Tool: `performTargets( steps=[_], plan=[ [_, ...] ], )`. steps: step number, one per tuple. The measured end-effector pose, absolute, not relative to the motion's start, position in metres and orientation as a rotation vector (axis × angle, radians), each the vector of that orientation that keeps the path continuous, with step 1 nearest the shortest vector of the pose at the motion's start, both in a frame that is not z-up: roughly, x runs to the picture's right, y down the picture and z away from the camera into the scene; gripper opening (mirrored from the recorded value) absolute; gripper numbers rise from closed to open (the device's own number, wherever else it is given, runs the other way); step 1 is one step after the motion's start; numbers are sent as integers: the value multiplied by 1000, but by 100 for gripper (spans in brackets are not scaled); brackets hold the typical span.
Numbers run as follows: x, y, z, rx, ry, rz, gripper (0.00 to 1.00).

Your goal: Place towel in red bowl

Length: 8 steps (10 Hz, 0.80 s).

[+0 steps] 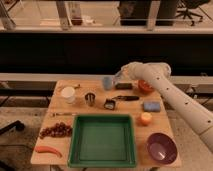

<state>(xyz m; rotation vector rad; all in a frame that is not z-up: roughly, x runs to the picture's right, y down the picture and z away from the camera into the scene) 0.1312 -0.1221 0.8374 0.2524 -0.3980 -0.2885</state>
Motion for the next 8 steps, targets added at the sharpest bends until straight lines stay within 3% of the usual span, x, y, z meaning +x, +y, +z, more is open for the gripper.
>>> performTargets(
  steps=[8],
  plan=[
    [217, -111, 843, 180, -342, -163, 0]
  ],
)
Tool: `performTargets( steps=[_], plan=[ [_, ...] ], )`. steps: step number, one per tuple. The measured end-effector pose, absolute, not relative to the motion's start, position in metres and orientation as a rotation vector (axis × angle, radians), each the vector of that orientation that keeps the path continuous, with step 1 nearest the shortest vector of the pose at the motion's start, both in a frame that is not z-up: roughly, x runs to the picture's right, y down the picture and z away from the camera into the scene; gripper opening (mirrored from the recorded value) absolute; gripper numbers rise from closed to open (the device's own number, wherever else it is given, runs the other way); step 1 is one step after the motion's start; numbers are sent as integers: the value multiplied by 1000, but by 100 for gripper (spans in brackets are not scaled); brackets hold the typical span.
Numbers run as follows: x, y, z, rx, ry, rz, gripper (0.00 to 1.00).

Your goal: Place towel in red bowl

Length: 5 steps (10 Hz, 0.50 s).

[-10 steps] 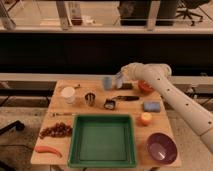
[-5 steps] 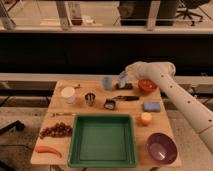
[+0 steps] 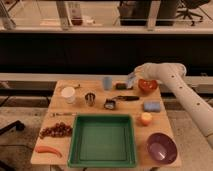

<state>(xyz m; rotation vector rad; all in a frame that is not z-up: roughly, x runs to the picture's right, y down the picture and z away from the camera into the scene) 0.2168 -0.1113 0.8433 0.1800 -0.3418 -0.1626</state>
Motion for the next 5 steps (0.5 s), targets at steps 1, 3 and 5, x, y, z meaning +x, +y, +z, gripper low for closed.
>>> performTargets(
  steps=[1, 3, 5],
  plan=[
    [219, -111, 843, 179, -335, -161, 0],
    [225, -113, 846, 178, -317, -157, 0],
    [232, -120, 854, 179, -296, -154, 0]
  ],
)
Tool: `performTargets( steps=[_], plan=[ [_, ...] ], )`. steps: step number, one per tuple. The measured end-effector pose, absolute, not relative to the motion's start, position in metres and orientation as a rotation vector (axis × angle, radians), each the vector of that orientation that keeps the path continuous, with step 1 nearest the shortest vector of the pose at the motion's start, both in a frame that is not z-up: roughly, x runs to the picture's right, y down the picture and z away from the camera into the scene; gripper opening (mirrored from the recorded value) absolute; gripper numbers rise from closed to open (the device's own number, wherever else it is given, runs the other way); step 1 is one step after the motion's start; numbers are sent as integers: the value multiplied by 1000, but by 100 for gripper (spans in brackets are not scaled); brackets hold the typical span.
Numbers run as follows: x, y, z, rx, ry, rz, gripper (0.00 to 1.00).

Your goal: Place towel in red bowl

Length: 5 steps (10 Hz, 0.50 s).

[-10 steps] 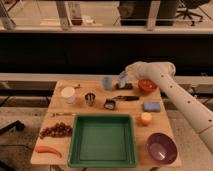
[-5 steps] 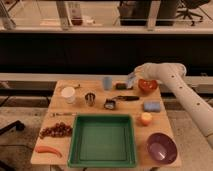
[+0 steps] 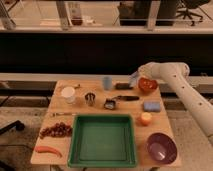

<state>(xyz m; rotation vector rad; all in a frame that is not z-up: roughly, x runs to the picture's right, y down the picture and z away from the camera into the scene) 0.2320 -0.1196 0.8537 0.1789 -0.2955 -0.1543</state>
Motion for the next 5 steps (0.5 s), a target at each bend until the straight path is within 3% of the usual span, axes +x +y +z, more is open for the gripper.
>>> performTargets(
  steps=[5],
  plan=[
    [266, -131, 868, 166, -248, -117, 0]
  ],
)
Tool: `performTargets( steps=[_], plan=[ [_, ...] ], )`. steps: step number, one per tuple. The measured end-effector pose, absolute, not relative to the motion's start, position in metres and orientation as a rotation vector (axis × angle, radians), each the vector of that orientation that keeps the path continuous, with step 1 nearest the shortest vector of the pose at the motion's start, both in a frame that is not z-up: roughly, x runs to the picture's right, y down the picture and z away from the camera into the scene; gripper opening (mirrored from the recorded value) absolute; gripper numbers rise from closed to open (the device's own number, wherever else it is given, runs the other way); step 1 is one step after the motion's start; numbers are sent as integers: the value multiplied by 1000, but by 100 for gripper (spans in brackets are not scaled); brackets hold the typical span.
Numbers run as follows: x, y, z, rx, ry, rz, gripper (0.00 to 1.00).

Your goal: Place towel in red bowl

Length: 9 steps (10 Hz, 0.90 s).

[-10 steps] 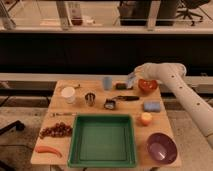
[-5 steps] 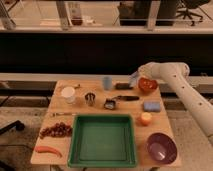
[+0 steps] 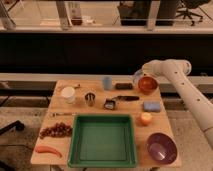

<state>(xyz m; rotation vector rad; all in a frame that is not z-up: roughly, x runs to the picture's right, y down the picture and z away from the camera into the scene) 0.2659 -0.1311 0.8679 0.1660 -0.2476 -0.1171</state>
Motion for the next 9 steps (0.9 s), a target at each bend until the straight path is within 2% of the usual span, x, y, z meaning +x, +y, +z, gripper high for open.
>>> performTargets(
  steps=[9],
  plan=[
    [300, -127, 876, 135, -168, -62, 0]
  ],
)
